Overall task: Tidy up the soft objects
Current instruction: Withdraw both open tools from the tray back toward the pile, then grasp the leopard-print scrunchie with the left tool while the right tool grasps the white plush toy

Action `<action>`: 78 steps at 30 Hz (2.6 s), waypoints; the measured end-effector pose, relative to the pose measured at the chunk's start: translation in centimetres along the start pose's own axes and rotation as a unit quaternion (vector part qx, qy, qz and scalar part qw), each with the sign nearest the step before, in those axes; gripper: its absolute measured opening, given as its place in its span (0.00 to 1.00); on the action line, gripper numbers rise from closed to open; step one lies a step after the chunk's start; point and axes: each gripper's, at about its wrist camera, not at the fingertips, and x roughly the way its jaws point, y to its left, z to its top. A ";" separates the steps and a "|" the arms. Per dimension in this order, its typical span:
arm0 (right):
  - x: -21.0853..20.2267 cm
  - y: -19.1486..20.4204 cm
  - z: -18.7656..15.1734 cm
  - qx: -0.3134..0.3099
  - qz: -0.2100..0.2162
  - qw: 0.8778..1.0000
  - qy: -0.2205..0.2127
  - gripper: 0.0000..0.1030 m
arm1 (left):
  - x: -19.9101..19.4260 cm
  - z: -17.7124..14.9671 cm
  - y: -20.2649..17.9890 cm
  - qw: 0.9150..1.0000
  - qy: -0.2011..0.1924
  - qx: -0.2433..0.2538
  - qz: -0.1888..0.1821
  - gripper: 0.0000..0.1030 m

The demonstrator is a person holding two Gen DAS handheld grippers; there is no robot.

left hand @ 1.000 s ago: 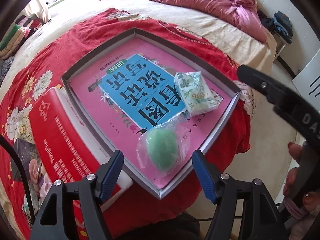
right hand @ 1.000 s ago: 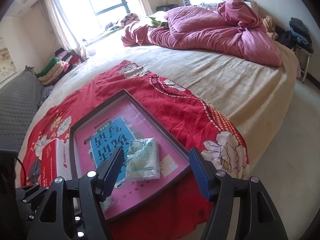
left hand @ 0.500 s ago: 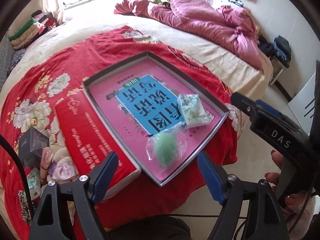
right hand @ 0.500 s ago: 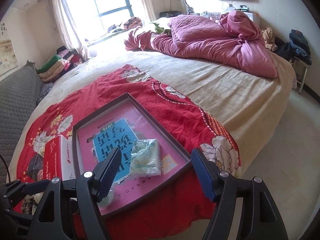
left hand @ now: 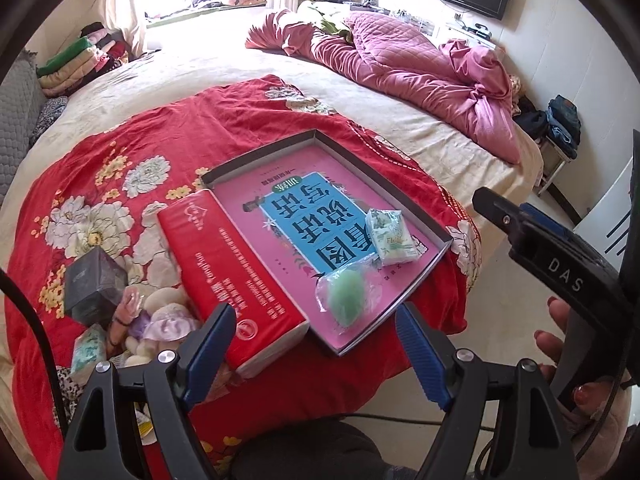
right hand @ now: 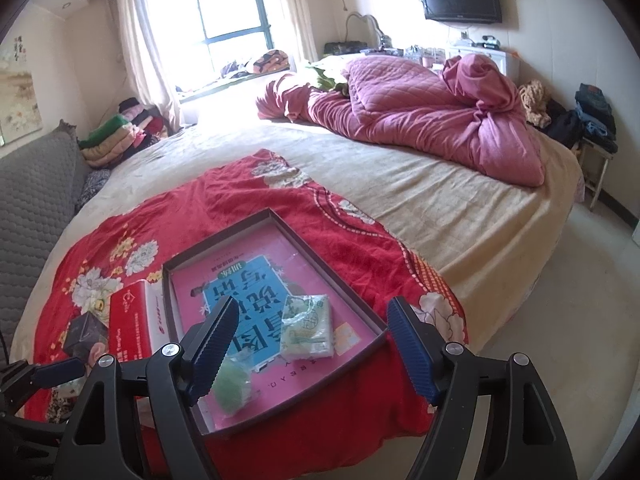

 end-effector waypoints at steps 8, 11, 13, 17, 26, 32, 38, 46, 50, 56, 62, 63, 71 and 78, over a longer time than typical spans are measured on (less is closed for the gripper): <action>-1.5 1.2 0.3 0.005 0.016 1.000 -0.005 0.76 | -2.6 -0.9 2.1 1.000 -0.018 -0.012 0.018 0.79; -2.1 1.5 0.7 0.020 0.044 0.999 -0.003 0.76 | -3.6 -1.3 3.0 0.999 -0.023 -0.021 0.020 0.79; -2.6 1.9 0.9 0.026 0.053 0.998 -0.008 0.76 | -4.3 -1.5 3.9 0.999 -0.025 -0.032 0.017 0.79; -3.4 3.4 1.1 0.008 0.054 0.998 -0.009 0.76 | -5.6 -2.0 5.5 0.998 -0.034 -0.047 0.024 0.79; -5.1 7.9 0.7 -0.044 0.062 0.997 -0.010 0.76 | -7.8 -3.0 9.7 0.993 -0.049 -0.091 0.050 0.79; -5.4 11.4 -0.3 -0.077 0.083 0.994 -0.002 0.76 | -8.8 -4.0 12.2 0.990 -0.056 -0.116 0.061 0.79; -5.5 14.4 -1.5 -0.108 0.099 0.989 0.003 0.76 | -9.2 -5.2 14.5 0.987 -0.052 -0.137 0.070 0.79; -5.6 17.1 -2.5 -0.148 0.104 0.983 0.003 0.76 | -9.7 -6.8 16.5 0.984 -0.050 -0.154 0.079 0.79; -5.6 18.0 -2.9 -0.158 0.110 0.981 0.006 0.76 | -10.1 -7.5 17.7 0.982 -0.051 -0.164 0.083 0.79; -5.8 19.5 -3.6 -0.176 0.117 0.977 0.006 0.76 | -11.2 -8.7 20.6 0.975 -0.058 -0.194 0.095 0.79; -5.1 21.3 -4.9 -0.207 0.120 0.971 0.018 0.76 | -11.7 -10.2 23.6 0.966 -0.059 -0.224 0.112 0.79; -4.9 21.6 -5.2 -0.213 0.119 0.970 0.021 0.76 | -11.7 -10.5 24.1 0.965 -0.059 -0.229 0.112 0.79; -3.6 23.2 -7.0 -0.256 0.112 0.960 0.033 0.76 | -11.0 -12.8 27.3 0.957 -0.046 -0.263 0.116 0.79; -2.7 23.8 -7.8 -0.269 0.110 0.956 0.040 0.76 | -10.0 -14.5 29.5 0.951 -0.032 -0.284 0.119 0.79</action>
